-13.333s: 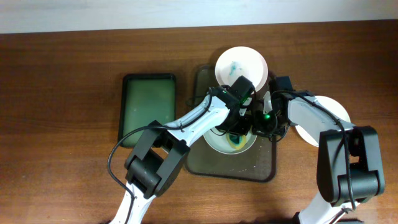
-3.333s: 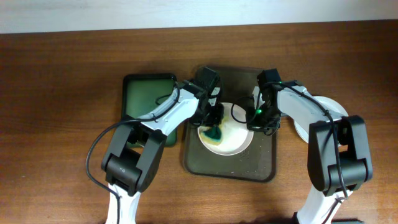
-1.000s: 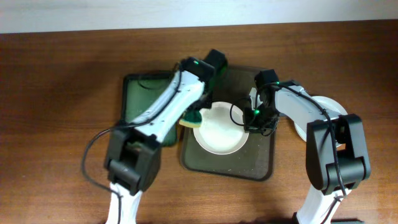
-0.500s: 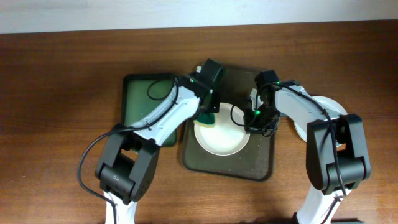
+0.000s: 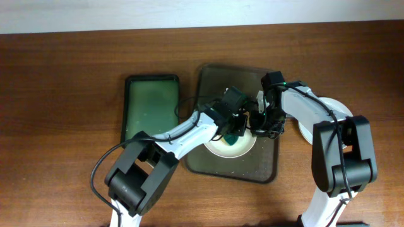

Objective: Clean dirty plates on tray and stack at the side
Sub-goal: 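Scrub the plate held by the right gripper with the sponge, then return the sponge to the water tray with the left gripper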

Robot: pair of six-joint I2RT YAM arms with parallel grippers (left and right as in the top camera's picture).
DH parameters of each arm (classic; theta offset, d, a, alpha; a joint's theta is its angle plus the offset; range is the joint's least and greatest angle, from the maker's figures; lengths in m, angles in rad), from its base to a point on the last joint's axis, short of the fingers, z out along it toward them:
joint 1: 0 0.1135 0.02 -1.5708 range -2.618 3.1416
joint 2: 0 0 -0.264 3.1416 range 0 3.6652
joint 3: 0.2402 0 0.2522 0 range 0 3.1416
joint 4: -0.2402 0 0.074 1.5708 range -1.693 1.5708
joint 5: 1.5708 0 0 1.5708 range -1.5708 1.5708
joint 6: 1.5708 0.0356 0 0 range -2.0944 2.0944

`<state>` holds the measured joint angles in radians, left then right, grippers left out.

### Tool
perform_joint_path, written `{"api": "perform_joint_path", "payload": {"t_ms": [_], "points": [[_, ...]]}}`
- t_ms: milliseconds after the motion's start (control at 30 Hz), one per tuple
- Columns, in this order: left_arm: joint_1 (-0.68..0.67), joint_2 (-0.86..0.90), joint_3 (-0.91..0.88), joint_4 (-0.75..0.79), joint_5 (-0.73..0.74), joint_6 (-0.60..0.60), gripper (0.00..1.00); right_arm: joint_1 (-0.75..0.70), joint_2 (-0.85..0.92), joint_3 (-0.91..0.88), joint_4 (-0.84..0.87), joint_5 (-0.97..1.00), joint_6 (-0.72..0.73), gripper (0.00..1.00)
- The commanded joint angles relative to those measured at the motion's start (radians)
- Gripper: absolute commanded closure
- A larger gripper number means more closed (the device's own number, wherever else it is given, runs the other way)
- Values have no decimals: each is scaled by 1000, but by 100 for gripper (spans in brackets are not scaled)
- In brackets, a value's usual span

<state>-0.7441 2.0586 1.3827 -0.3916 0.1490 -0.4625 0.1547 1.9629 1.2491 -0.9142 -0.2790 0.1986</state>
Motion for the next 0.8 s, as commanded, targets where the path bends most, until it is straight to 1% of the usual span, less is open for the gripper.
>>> {"api": "perform_joint_path", "payload": {"t_ms": [0, 100, 167, 200, 233, 267, 333, 400, 467, 533, 567, 633, 667, 700, 767], "points": [[-8, 4, -13, 6, 71, -23, 100, 3, 21, -6, 9, 43, -8, 96], [29, 3, -13, -16, -31, -1, 100, 3, 21, -6, 3, 43, -8, 96], [59, 3, -2, -92, -200, 49, 100, 3, 21, -6, 2, 43, -8, 96], [75, 2, 14, -171, -332, 50, 100, 3, 21, -6, 2, 43, -8, 96], [87, -2, 31, -233, -410, 50, 100, 3, 21, -6, 2, 43, -8, 96], [102, -8, 56, -303, -449, 51, 100, 3, 21, -6, 2, 43, -8, 96], [128, -39, 106, -388, -396, 52, 100, 3, 21, -6, 0, 43, -8, 96], [147, -94, 141, -436, -280, 53, 100, 3, 21, -6, -2, 43, -8, 96], [181, -201, 151, -481, -166, 53, 100, 3, 21, -6, -2, 44, -8, 96], [226, -297, 151, -538, -188, 53, 100, 3, 21, -6, -3, 43, -8, 96], [254, -337, 151, -571, -235, 53, 100, 3, 21, -6, -2, 43, -8, 96], [327, -396, 151, -642, -380, 53, 100, 3, 21, -6, 3, 43, -8, 96], [355, -400, 151, -663, -409, 53, 100, 3, 21, -6, 3, 43, -8, 96], [401, -394, 145, -684, -417, 53, 100, 3, 21, -6, 5, 43, -8, 96], [461, -378, 90, -663, -396, 53, 100, 3, 21, -6, 35, 43, -10, 96]]}}
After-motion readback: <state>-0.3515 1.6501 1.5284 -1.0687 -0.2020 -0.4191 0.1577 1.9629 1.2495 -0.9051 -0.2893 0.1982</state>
